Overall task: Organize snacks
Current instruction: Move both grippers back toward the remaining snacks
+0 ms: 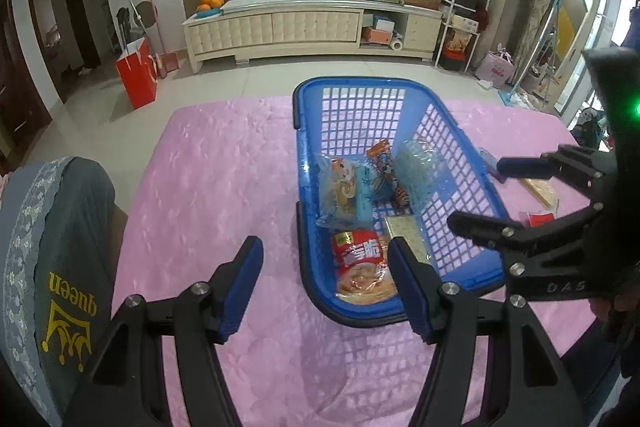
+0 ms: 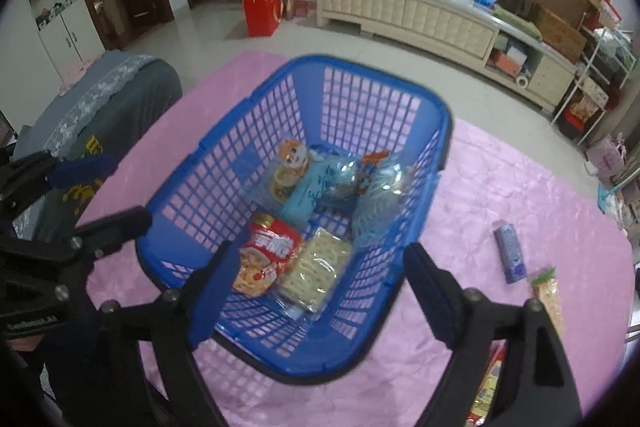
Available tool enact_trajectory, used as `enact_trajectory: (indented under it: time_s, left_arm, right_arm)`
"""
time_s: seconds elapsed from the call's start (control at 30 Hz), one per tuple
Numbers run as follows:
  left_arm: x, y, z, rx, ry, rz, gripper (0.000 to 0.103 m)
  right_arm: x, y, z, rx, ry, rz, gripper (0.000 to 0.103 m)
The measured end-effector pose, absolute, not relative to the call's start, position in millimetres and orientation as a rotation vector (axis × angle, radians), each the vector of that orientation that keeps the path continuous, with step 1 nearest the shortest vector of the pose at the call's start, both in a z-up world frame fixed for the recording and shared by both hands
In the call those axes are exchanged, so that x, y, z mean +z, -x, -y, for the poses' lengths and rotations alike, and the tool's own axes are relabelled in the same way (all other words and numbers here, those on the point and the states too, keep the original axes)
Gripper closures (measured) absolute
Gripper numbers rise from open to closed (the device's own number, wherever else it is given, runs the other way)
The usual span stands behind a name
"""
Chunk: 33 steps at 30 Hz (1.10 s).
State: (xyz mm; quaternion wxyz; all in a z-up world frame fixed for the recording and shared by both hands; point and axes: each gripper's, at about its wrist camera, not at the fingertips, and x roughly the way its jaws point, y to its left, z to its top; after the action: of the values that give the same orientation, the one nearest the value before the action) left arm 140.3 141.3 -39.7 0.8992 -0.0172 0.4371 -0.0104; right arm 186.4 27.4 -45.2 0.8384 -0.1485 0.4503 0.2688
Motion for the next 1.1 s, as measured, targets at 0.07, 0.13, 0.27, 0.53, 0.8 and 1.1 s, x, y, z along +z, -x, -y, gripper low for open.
enact_trajectory:
  time_s: [0.07,0.13,0.27,0.53,0.8,1.1]
  left_arm:
    - [-35,-136,-136,-0.028,0.027,-0.896,0.04]
    - [-28,-132,-127,-0.037,0.018,-0.882,0.04]
    - [-10,-124,-106,-0.066,0.007,-0.855,0.04]
    - [12,-116,-46,-0.151,-0.048,-0.815,0.034]
    - [5,-126,28,-0.253,-0.065,-0.832,0.028]
    - [-38,-135,83,-0.289,-0.114,-0.908,0.027]
  right_arm:
    - [-35,-182,-18,0.566,0.292,-0.937,0.016]
    - [-23,-177,-7,0.558,0.275,-0.922,0.016]
    - [-3,-165,21,0.515,0.261,-0.884,0.016]
    - [11,-147,98,0.396,0.213,-0.882,0.016]
    - [-3,-143,166,0.301,0.139,-0.912,0.016]
    - [-54,-149,217,0.27,0.042,-1.021,0.009]
